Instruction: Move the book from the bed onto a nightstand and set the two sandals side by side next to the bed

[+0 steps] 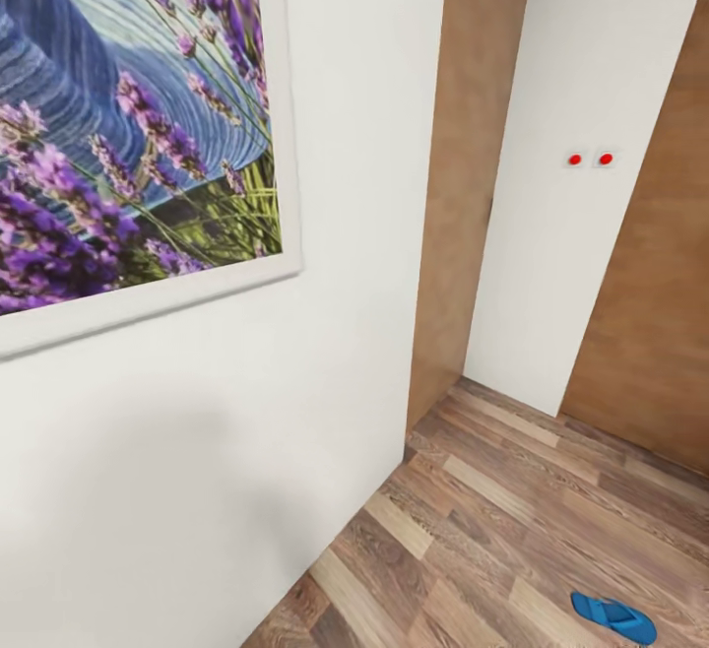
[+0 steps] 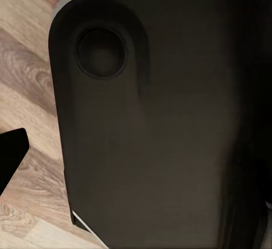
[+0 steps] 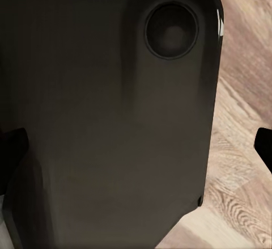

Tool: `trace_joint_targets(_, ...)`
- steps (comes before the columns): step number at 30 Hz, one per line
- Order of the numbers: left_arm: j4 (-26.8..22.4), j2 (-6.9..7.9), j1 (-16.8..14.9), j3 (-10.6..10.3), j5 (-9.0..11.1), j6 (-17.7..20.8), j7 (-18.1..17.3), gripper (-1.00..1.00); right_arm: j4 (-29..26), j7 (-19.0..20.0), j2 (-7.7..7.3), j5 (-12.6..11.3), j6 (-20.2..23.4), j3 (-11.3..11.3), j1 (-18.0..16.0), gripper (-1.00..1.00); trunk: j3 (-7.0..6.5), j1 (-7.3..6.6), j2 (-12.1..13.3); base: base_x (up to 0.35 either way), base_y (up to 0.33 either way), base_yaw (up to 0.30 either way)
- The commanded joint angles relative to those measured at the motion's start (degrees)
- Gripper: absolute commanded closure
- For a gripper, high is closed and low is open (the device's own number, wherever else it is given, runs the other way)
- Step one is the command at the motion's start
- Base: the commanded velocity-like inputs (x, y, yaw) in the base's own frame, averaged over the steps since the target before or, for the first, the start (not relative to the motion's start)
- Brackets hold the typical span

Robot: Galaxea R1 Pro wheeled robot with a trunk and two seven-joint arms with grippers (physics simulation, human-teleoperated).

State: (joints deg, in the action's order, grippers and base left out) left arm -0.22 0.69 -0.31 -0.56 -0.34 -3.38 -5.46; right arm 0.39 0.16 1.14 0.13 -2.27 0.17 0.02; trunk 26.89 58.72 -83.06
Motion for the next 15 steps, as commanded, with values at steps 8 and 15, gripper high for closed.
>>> trace_joint_targets(8,0.04,0.02,-0.01,-0.05,-0.09,-0.73,-0.17,-1.0,0.05,0.02,0.01,0.11,-0.25,0.01,-0.02,-1.0,0.04,0.01,-0.02,0.057,0.026,-0.295)
trace_joint_targets(15,0.04,0.02,-0.01,-0.05,-0.1,-0.88,-0.17,-1.0,0.05,0.02,0.01,0.13,-0.27,0.01,-0.02,-1.0,0.04,0.01,-0.02,0.132,0.125,-0.295)
